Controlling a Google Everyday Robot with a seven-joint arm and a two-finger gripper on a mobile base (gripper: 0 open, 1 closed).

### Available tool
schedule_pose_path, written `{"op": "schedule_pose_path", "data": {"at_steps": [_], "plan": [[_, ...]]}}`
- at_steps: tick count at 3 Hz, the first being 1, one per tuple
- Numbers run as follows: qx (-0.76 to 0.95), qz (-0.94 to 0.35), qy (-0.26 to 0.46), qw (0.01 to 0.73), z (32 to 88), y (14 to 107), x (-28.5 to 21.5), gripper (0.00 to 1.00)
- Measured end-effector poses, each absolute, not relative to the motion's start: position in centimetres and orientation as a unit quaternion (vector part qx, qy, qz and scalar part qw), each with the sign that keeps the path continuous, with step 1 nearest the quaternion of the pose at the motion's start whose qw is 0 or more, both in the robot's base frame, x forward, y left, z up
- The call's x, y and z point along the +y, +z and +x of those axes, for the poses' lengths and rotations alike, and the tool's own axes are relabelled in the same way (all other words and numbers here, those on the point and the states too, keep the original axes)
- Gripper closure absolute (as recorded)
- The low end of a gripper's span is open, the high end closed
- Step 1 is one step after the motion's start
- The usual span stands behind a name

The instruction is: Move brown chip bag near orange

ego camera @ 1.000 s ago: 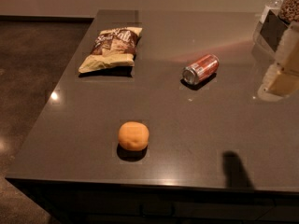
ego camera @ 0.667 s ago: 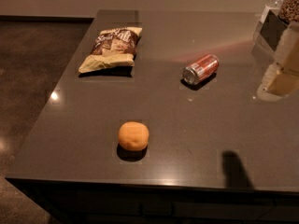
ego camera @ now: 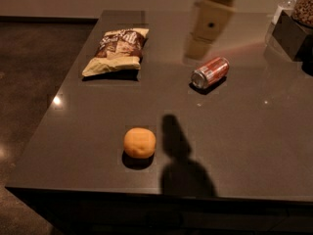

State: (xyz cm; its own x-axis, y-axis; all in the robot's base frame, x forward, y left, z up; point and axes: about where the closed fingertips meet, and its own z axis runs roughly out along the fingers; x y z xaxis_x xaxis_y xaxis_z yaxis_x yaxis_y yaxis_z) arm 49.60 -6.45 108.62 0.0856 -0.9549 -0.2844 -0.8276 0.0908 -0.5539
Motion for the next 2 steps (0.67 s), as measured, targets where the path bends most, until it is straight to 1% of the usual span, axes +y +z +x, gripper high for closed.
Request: {"op": "schedule_pose_path", "data": {"at_steps": [1, 2], "plan": [[0.648, -0.688, -0.082, 0.316, 54.0, 106.9, -2.3, 0.00], [0.638, -0.706, -0.074, 0.298, 57.4, 104.2, 0.4, 0.00]]}}
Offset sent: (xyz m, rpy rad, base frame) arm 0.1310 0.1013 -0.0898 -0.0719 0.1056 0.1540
